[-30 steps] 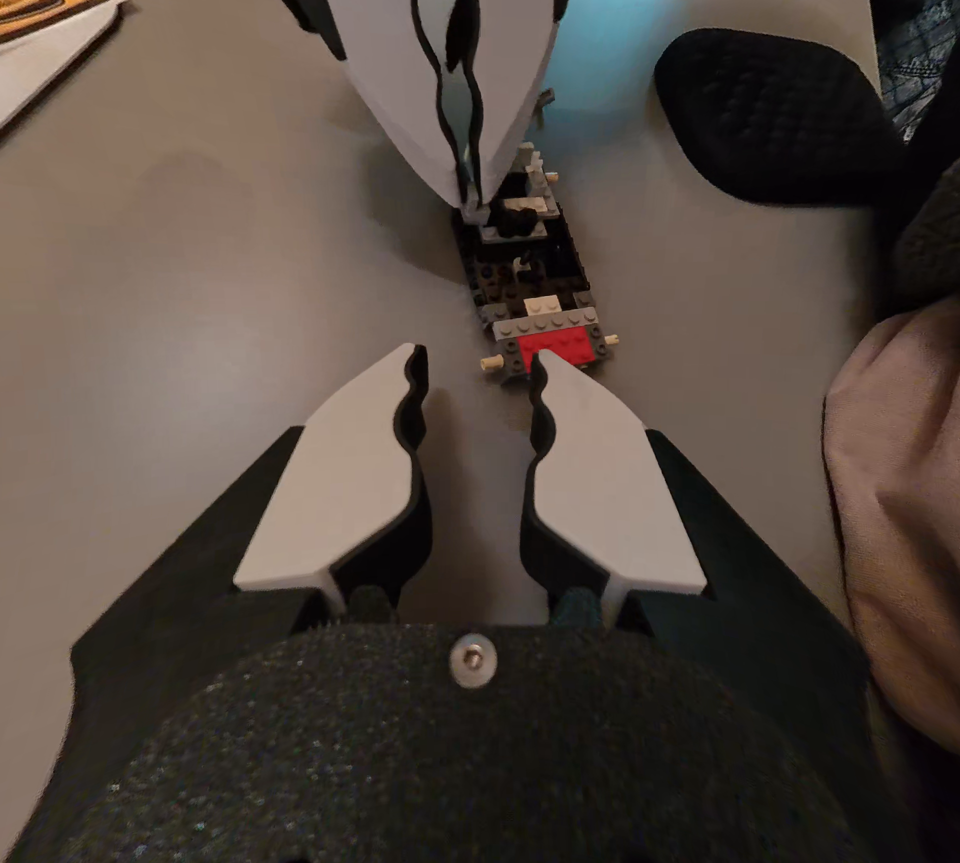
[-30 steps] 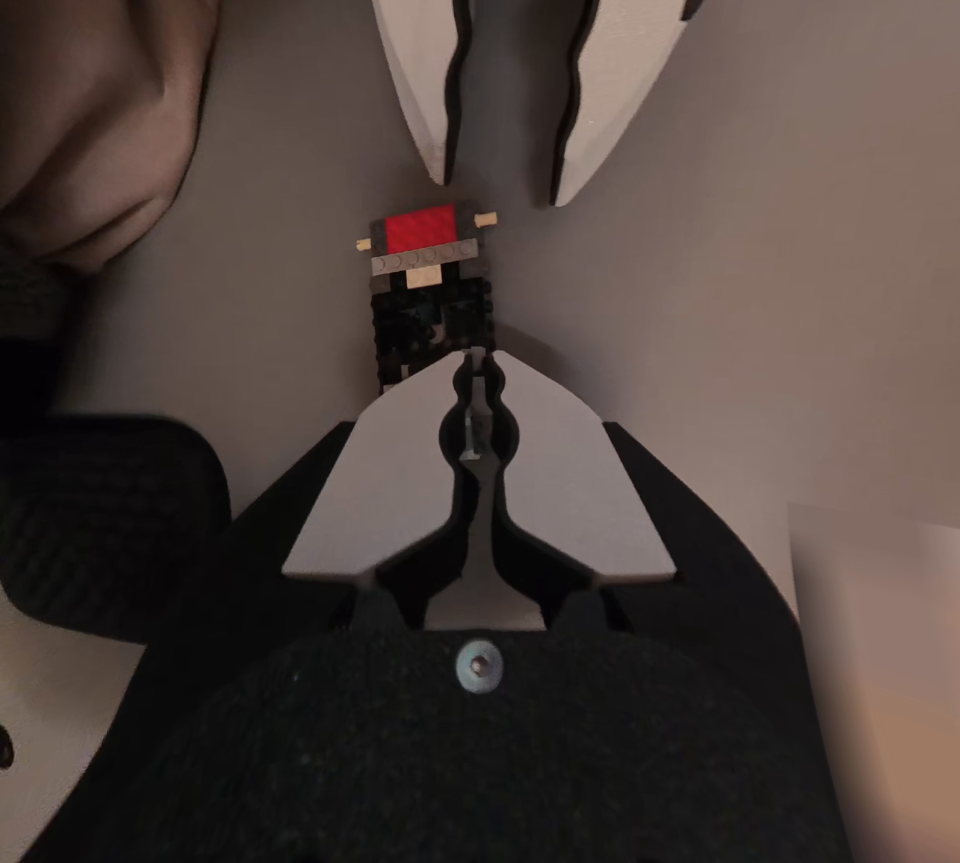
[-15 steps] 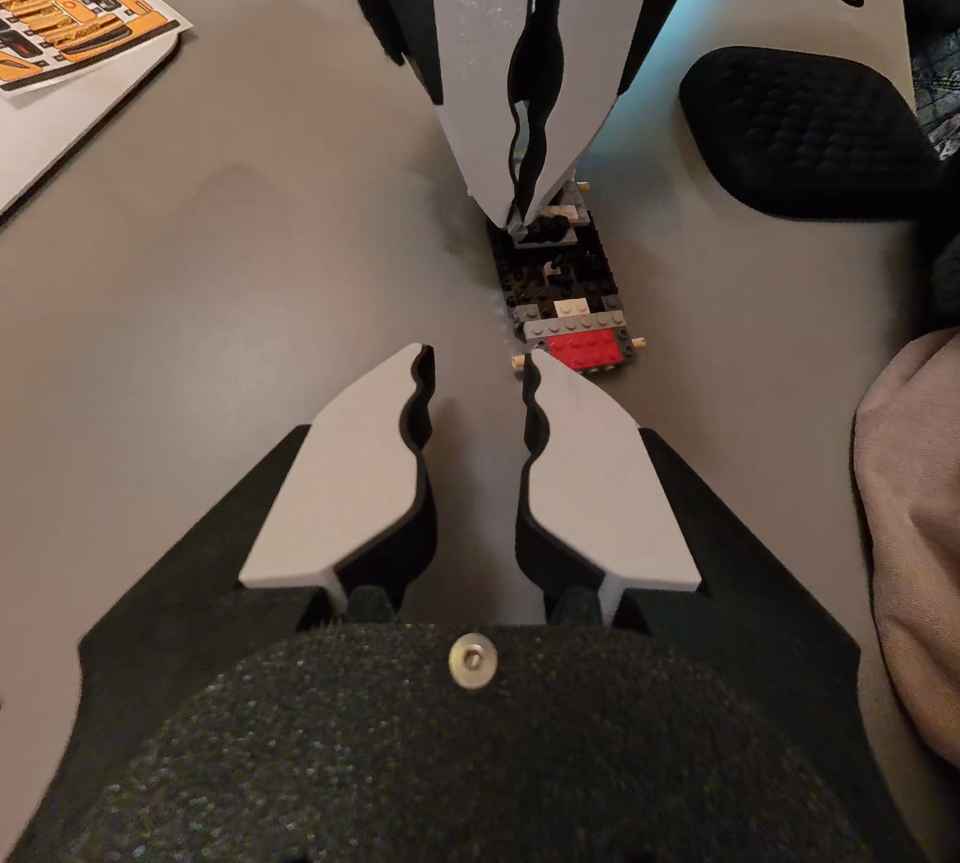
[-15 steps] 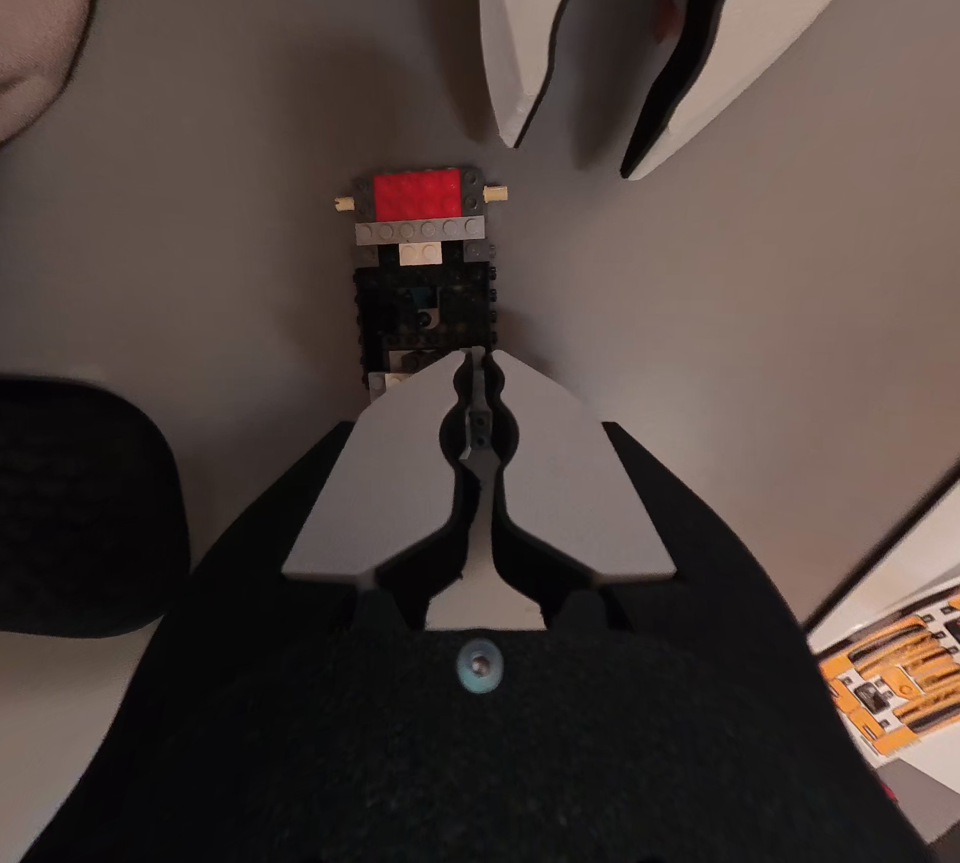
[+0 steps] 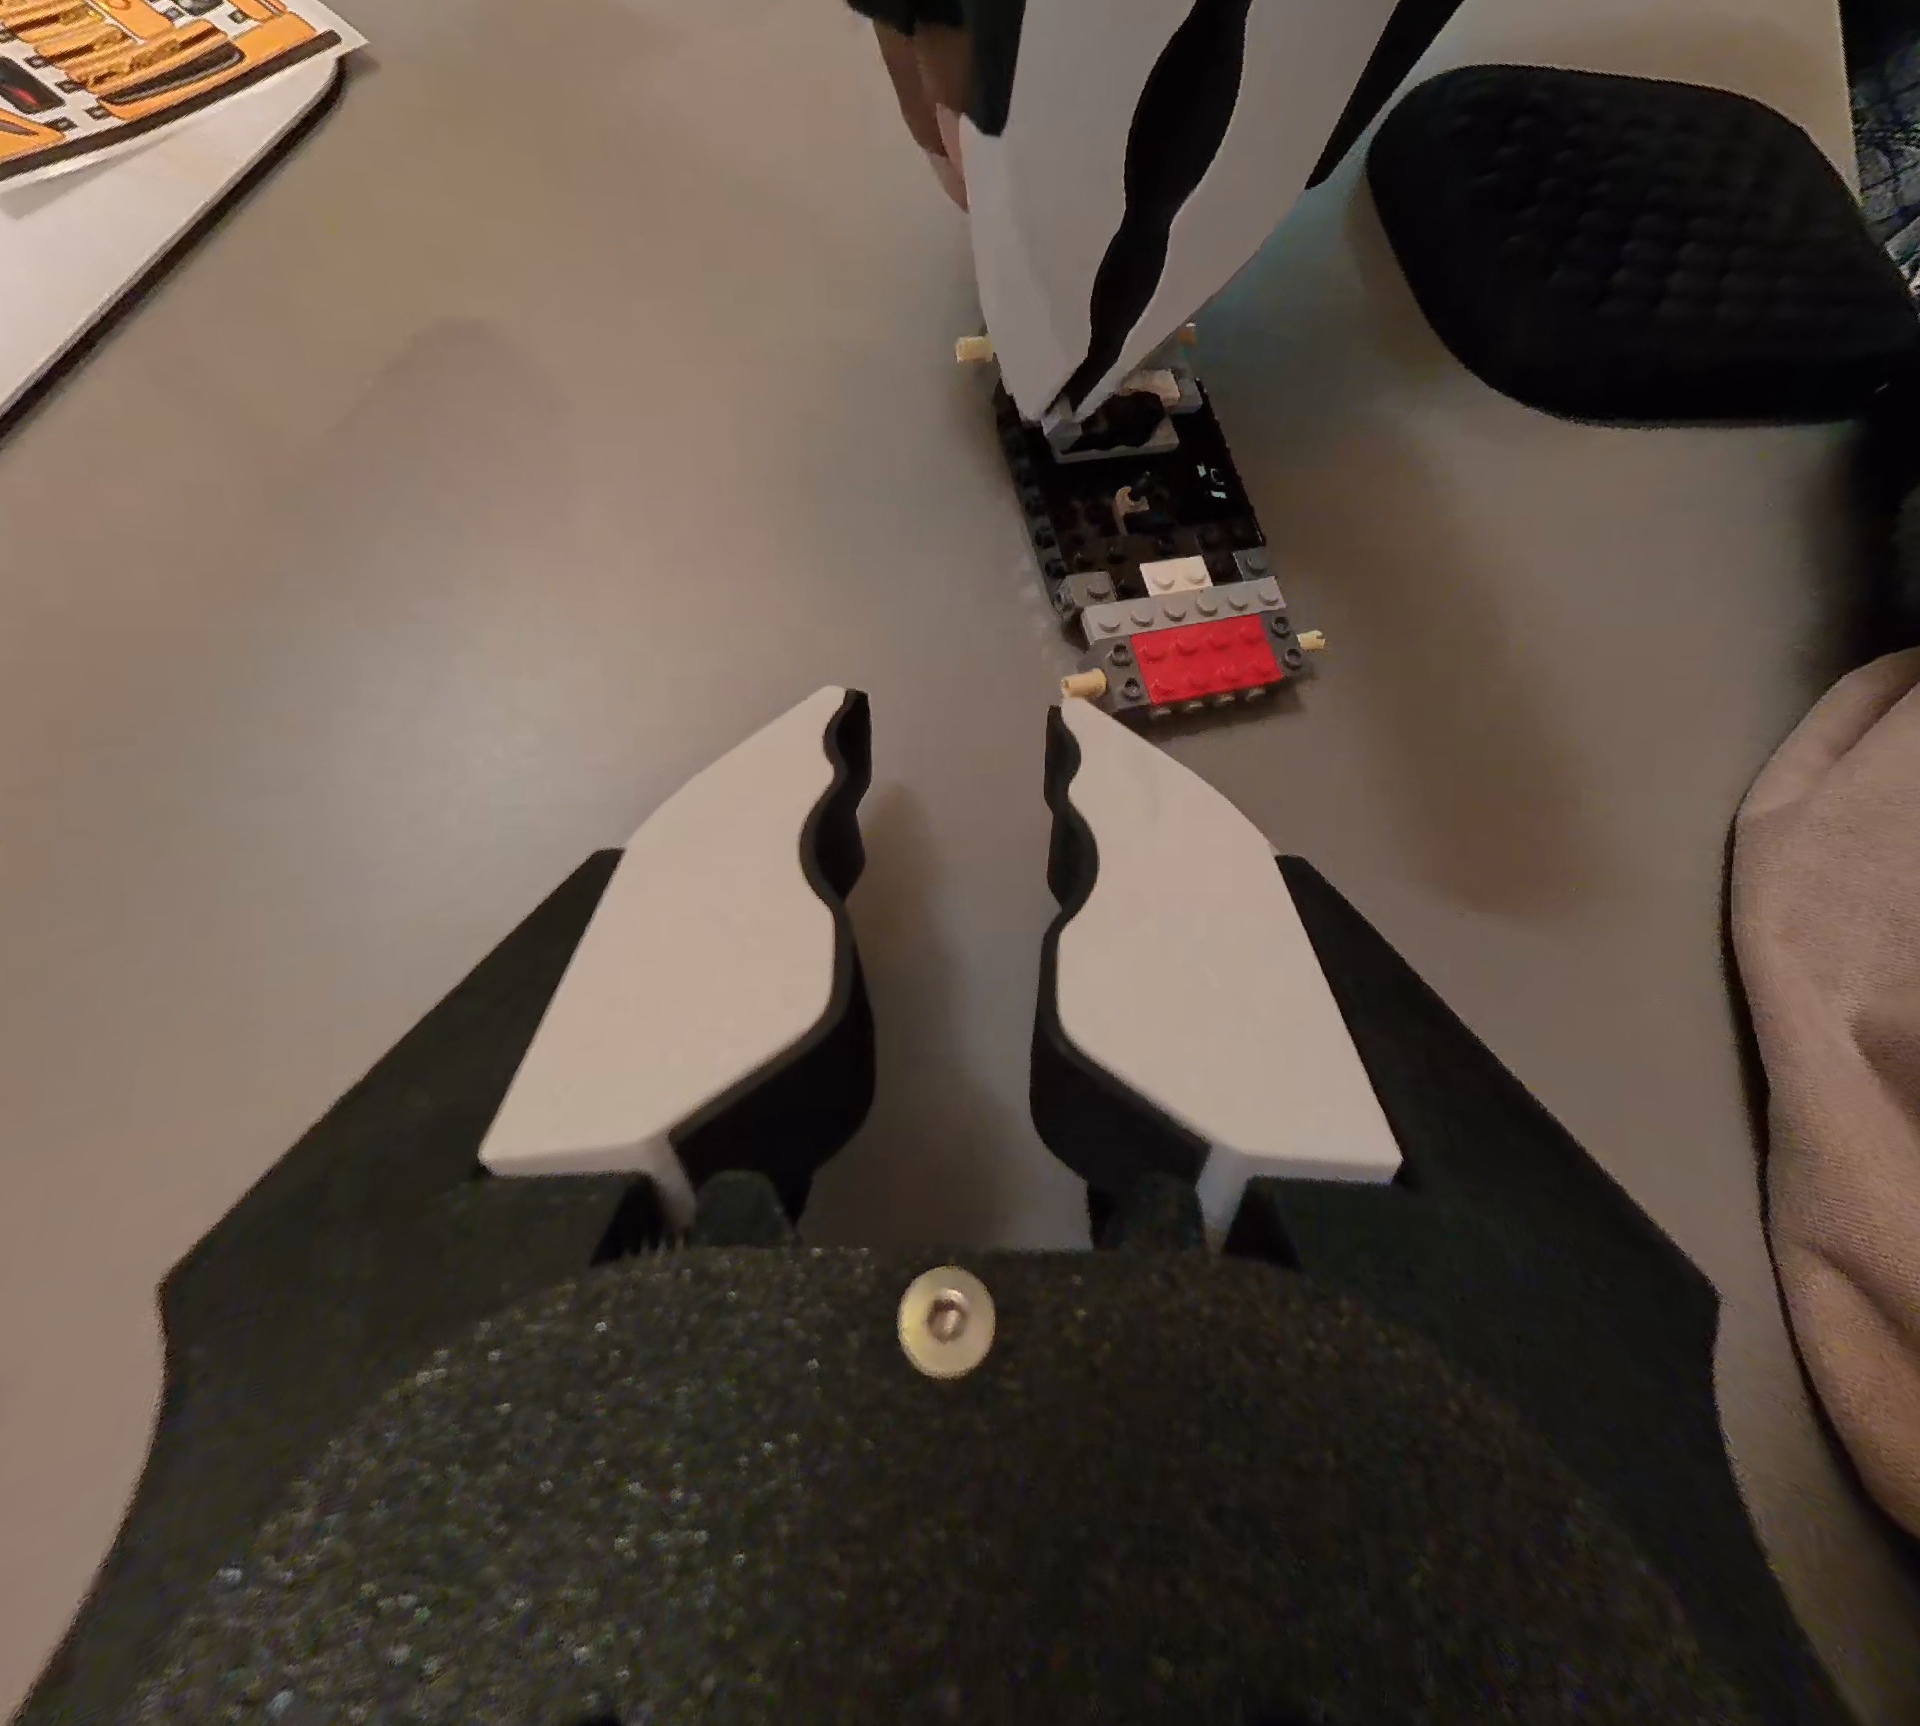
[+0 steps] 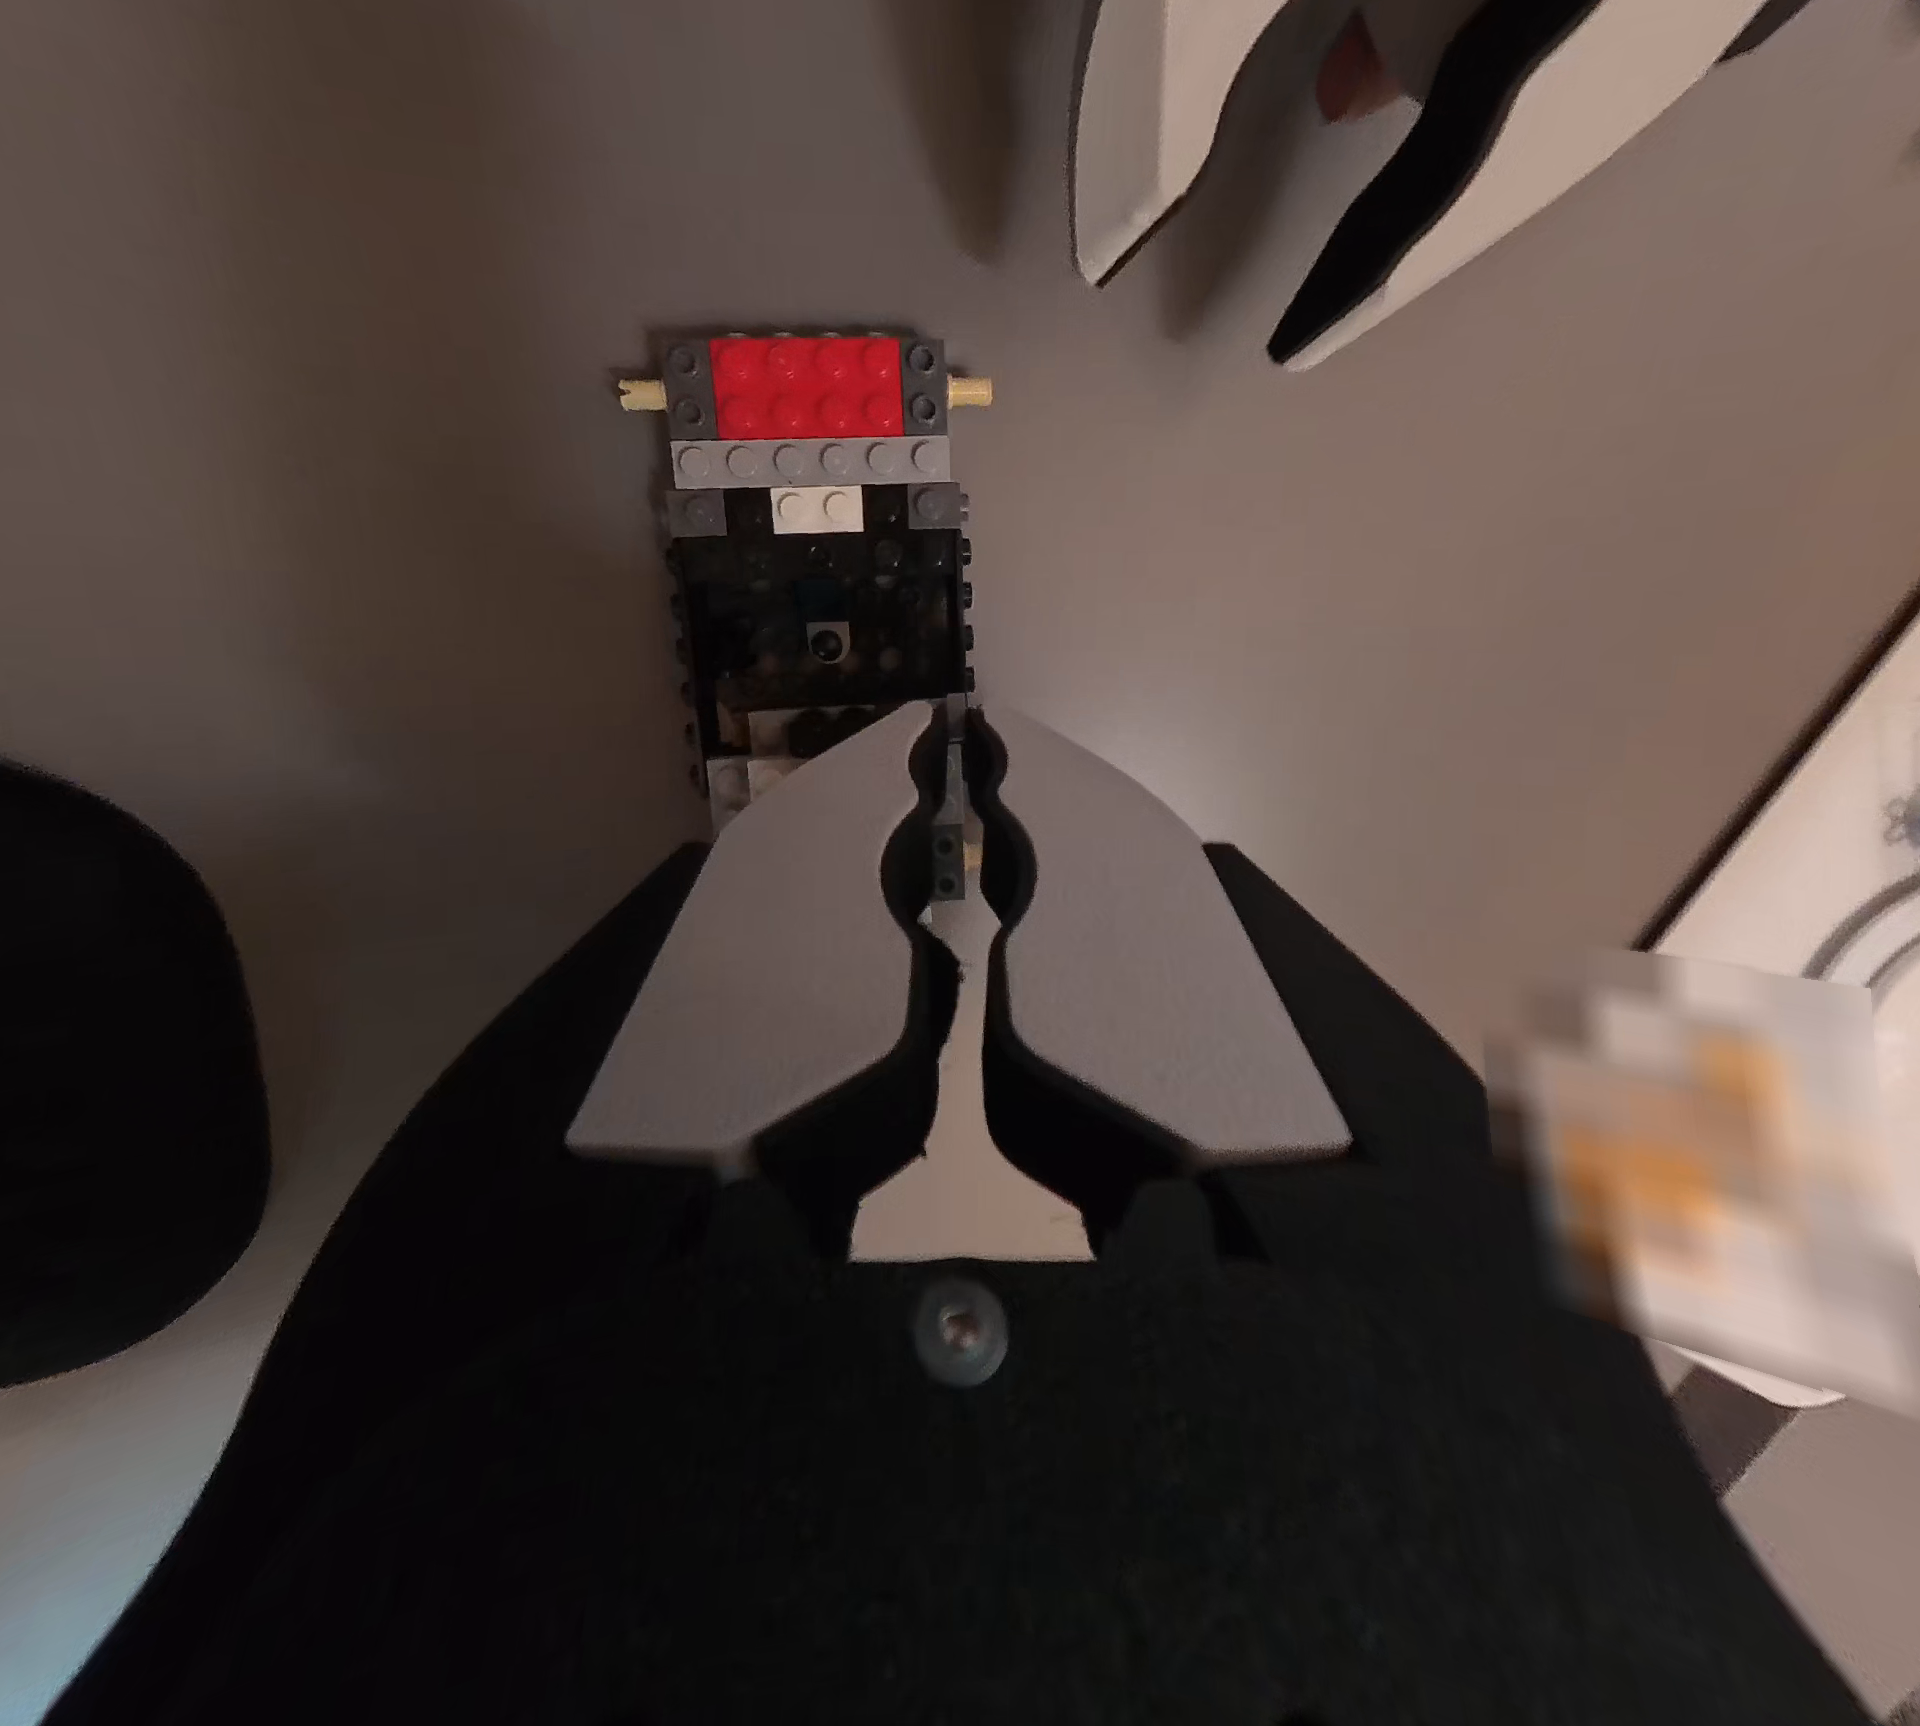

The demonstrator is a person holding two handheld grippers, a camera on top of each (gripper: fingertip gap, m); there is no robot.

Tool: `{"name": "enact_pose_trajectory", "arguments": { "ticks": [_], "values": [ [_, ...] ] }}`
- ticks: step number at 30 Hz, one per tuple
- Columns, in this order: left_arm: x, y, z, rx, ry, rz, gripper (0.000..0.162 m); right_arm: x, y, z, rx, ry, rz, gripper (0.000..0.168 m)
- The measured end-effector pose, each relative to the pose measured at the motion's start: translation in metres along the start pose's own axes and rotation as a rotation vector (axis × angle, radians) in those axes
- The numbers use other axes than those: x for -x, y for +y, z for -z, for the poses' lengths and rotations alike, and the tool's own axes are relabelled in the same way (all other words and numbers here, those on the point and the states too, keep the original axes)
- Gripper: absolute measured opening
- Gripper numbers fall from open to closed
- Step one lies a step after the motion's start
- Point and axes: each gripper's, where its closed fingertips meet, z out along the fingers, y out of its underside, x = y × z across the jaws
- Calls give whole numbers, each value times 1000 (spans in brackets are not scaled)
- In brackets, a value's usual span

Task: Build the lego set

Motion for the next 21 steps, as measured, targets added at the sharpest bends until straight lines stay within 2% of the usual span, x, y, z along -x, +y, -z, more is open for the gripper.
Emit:
{"name": "enact_pose_trajectory", "arguments": {
  "ticks": [9, 17, 21],
  "values": [
    [-10, -5, -6, -25, 37, 2, 34, -2, 10, 4, 3, 18, -45, 3],
    [-40, -13, -40, -16, 49, -37, 65, -2, 17, 6, -49, 40, -116, 3],
    [-37, -18, -53, 1, -16, -50, 63, -2, 18, 7, -104, 48, -166, 3]
  ]
}}
